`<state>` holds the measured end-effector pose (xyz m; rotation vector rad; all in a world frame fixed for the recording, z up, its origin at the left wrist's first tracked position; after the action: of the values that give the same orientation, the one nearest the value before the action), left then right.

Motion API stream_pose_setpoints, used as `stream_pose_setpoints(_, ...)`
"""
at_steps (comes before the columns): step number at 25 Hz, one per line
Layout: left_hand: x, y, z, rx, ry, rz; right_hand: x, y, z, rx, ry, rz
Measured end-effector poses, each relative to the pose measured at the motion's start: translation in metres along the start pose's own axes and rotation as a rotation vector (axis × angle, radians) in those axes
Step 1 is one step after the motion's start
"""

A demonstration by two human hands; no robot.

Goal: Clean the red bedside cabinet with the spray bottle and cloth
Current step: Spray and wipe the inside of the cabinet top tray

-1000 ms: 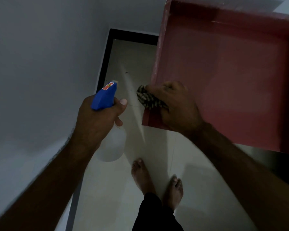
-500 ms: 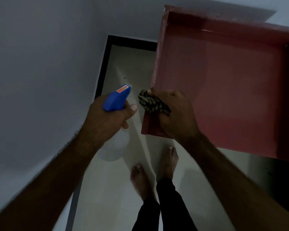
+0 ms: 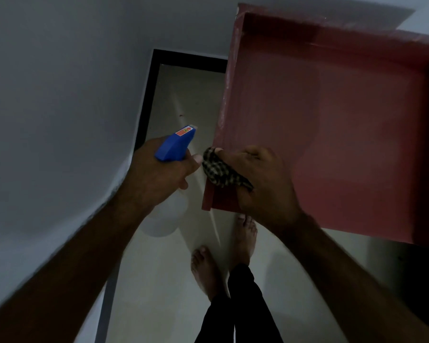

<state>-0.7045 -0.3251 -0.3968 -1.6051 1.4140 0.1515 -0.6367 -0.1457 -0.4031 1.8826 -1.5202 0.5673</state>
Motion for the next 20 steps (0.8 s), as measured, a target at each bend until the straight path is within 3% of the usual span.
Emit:
stream_pose_setpoints(6,-0.009,0.005,-0.006,-0.018,-0.044,-0.012,-0.025,0.046,-0.008,0.005,-0.082,0.062)
stream_pose_setpoints(10,-0.014,0.012,-0.016,-0.036,-0.056,-0.026,-0.007,0.034,0.001,0.129,-0.066,-0.103)
stream_pose_setpoints(13,-0.016,0.018,-0.020,-0.038,-0.027,-0.047,-0.014,0.038,0.000,0.157,-0.044,-0.113)
stream_pose_setpoints(20,-0.020,0.028,-0.026,-0.044,-0.034,-0.049,-0.046,0.097,-0.016,0.031,-0.105,-0.022)
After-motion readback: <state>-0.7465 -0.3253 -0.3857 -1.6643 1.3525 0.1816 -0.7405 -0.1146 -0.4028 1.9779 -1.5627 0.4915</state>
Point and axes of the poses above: each hand's wrist, its own y-axis towards the middle knuckle, its own z-axis out of the palm, x = y × z, the point moved 8 cm from there along y, towards the middle knuckle, and after that the axes turned 3 degrees about y, right-handed, at the moved point
